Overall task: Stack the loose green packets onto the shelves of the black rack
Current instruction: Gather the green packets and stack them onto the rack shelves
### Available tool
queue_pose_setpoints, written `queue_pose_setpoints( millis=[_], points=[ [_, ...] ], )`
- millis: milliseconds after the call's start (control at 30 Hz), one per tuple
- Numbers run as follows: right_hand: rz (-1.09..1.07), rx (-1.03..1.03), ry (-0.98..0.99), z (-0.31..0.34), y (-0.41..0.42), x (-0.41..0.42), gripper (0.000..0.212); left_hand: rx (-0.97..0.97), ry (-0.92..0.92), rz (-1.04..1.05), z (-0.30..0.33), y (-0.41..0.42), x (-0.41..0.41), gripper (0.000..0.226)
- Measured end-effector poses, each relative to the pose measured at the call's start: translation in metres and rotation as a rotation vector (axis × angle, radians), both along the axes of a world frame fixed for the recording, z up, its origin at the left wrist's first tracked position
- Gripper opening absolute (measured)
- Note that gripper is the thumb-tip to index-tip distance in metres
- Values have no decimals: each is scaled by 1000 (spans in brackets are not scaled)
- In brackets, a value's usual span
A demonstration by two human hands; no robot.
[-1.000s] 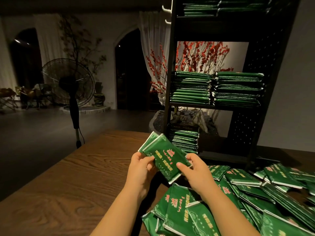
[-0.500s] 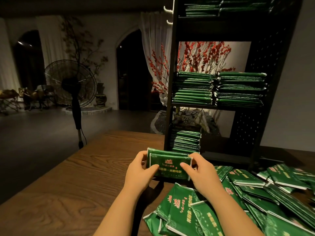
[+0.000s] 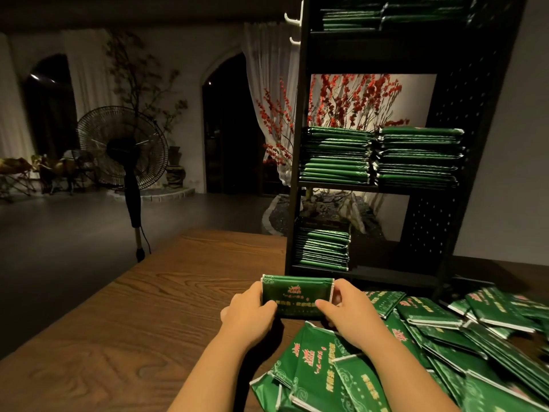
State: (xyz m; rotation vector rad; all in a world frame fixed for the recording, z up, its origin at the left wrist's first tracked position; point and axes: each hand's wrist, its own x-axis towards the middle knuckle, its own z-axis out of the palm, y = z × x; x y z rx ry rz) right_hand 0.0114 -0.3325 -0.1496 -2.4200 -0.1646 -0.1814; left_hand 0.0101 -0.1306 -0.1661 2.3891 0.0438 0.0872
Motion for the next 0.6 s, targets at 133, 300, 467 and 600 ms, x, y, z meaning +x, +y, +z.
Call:
queue_pose_setpoints(
  millis=[133,300,467,600],
  points=[
    [11,-136,61,-6,1,1,16,231,23,13,1,-4,0,33],
    [16,-68,27,3,0,-2,12,118,-5,3,0,-4,0,25],
    [11,256,-58,28,-13,-9,10,-373,-139,-74,11,-17,-12,10],
    [-106,447,-58,32,-30,1,17,-679,-95,-126,22,-41,-13,20]
  ],
)
